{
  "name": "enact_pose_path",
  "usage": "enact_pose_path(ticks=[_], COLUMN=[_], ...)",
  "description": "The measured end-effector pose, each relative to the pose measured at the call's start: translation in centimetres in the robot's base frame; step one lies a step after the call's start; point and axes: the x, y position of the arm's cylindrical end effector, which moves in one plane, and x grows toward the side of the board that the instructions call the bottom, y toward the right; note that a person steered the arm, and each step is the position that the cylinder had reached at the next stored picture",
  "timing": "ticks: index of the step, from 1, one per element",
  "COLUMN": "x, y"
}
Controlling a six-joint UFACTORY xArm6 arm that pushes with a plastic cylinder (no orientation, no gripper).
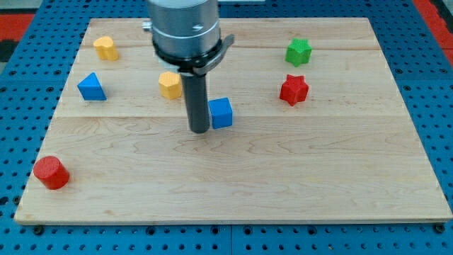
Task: Place the blue cube in between the red star and yellow hexagon
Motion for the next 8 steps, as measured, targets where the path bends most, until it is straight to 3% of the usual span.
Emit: enact_pose_path(ticks=[2,3,4,6,8], x=[-3.3,-3.1,3.1,1.0,-4.3], y=[2.1,-0.7,0.1,5.8,4.9])
